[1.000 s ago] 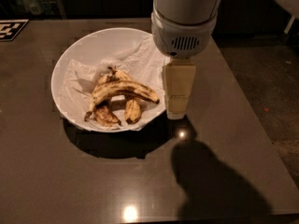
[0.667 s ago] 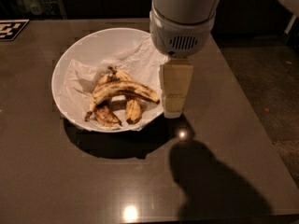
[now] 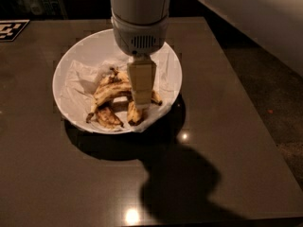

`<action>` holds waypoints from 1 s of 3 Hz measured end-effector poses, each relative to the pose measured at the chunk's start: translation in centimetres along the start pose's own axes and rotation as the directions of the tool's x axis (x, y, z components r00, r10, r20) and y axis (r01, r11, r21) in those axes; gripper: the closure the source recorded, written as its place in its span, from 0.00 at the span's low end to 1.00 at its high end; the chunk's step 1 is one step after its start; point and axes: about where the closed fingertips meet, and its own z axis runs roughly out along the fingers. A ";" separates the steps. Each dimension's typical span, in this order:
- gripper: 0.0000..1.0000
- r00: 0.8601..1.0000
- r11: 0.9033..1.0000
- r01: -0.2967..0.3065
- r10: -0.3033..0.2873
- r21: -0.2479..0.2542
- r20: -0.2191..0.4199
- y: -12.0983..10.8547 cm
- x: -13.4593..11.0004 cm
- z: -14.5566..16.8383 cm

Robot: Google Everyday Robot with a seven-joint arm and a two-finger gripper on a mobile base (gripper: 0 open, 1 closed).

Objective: Pick banana from white bowl

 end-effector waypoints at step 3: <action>0.35 0.998 0.992 0.057 -0.058 -0.112 -0.005 -2.6 -2.7 5.3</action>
Offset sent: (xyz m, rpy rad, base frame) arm 0.0339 0.0314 -0.0485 -0.0792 0.1538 0.0664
